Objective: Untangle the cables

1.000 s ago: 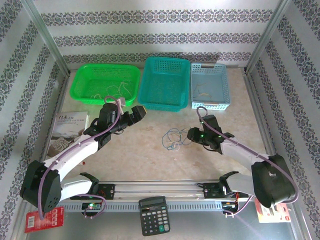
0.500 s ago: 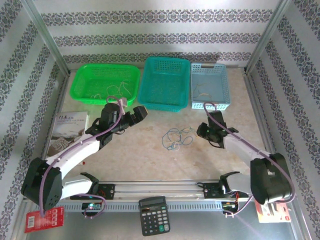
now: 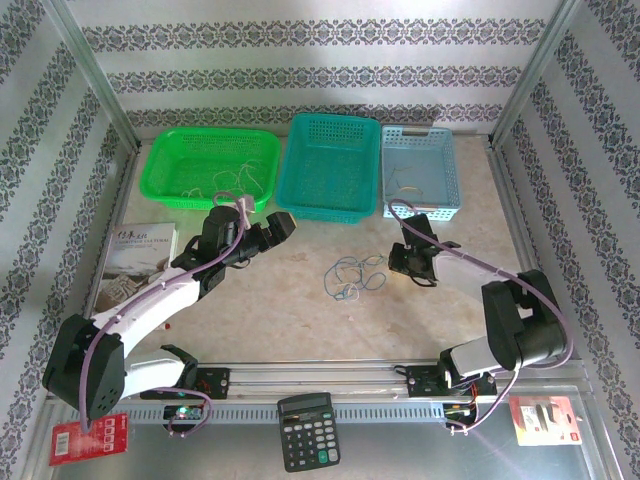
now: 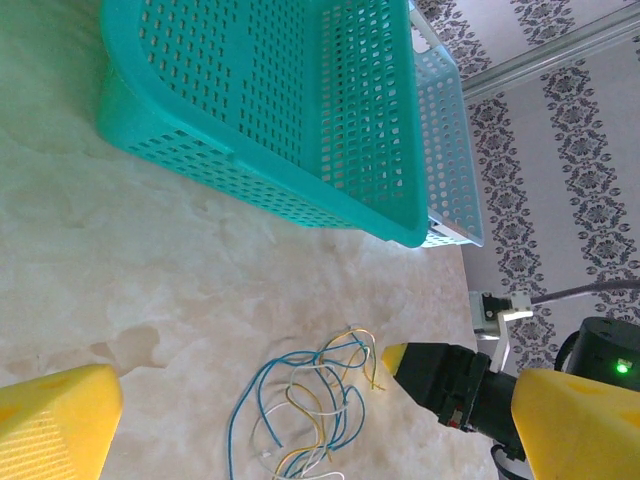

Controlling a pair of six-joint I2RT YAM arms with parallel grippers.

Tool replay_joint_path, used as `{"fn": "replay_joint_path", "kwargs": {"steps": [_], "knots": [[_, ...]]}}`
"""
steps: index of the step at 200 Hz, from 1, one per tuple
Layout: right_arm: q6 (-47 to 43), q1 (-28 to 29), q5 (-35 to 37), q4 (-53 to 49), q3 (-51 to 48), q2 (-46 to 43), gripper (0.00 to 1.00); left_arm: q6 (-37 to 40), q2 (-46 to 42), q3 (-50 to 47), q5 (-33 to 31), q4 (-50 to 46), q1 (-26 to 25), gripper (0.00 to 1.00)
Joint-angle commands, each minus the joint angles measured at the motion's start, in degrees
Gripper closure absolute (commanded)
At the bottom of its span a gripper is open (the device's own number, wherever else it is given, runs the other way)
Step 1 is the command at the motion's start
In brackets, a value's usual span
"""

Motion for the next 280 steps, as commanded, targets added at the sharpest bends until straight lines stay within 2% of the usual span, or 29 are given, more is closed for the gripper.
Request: {"fn": "replay_joint_path", "kwargs": {"steps": [1,93,150,161,204,251,280], "knots": [[-1.4,0.6,2.1,-0.7,1.6,1.9,0.76,-1.1,0.0,0.2,0.4,3.2,-1.0,0.00],[-2.9,1.3,1.6,-3.3,5.8,6.0,0.74,-1.3,-0.5,-0.5,0.3,4.0,-0.9,0.00],[-5.5,1.6,-0.9,-8.9,9.9,8.6,0.73,-1.1,-1.4,-0.5,0.0,3.9,-0.9,0.00],[-5.9,1.7,-1.6,-9.4,10.4,8.9,0.76,-1.1,-1.6,-0.5,0.0,3.9,-1.0,0.00],[-4.6,2.6,-7.1,-7.4,10.1,7.7,1.00,-1.0,-1.6,-0.5,0.0,4.0,-0.9,0.00],[-2.5,8.4,-8.1,-7.4,12.6,4.4,1.00,-0.9,-2.0,-0.6,-0.2,3.6,-0.9,0.00],[-0.9,9.1,-6.5,-7.9,12.5,0.6,1.00,-1.0,-1.8,-0.6,-0.2,3.7,-0.9,0.00]]}}
